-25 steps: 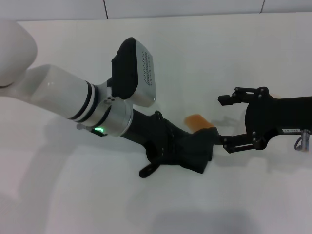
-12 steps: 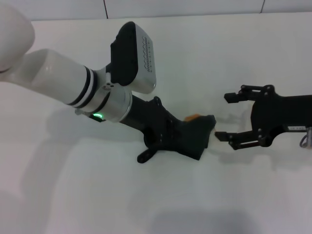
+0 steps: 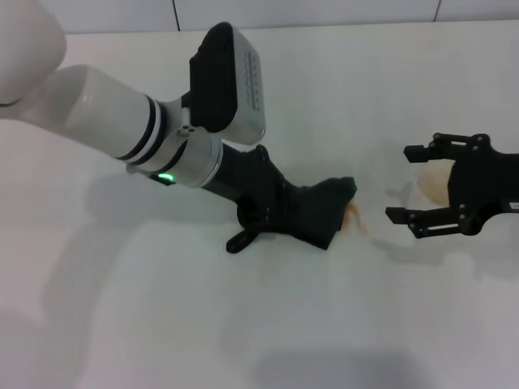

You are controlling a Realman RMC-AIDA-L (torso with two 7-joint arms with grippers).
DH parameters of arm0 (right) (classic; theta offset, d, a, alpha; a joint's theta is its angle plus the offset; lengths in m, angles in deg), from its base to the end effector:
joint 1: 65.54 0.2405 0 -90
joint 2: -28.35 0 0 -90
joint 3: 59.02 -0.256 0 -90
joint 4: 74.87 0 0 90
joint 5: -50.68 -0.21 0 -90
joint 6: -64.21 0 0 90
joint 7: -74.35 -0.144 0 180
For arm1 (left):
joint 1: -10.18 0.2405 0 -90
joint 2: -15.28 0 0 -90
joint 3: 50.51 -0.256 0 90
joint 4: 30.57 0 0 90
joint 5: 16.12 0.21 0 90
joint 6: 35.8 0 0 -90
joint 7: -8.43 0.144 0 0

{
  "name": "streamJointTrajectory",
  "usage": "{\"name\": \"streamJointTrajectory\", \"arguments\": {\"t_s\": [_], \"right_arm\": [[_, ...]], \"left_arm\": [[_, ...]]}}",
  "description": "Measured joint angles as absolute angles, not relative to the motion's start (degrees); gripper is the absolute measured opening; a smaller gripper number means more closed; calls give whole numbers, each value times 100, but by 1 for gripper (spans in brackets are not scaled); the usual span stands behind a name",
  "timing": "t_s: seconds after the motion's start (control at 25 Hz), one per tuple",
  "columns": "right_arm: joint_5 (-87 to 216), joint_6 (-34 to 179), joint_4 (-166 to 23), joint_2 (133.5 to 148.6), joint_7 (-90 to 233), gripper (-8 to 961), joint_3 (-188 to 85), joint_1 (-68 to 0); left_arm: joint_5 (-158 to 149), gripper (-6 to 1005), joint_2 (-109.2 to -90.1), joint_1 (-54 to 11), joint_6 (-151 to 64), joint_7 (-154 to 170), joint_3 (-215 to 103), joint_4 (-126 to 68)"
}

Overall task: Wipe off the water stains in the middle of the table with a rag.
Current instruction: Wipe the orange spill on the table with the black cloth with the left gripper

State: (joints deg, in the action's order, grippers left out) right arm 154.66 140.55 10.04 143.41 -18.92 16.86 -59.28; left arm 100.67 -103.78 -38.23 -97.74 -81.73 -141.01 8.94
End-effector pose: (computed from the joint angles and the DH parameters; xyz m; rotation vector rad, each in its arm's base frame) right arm 0.2205 0.2917 0.0424 -2.6963 0.1912 0.3014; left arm -0.1587 0.3769 -0.1058 -3.0311 0.1314 0.1813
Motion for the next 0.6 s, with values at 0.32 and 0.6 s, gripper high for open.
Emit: {"name": "streamJointTrajectory", "arguments": {"t_s": [0.32,0.6], "right_arm": [[15456,14235,1052,14346,-1891,868,1481,-6019],[15450,14262,1062,14349,-1916,868,1474,-6068]], "left_arm": [[10108,83,-10401,-4040,-9362,-8119,-14157,867],[10072,85,-10437,-4094,-8916,-8036,-14404,863]]}}
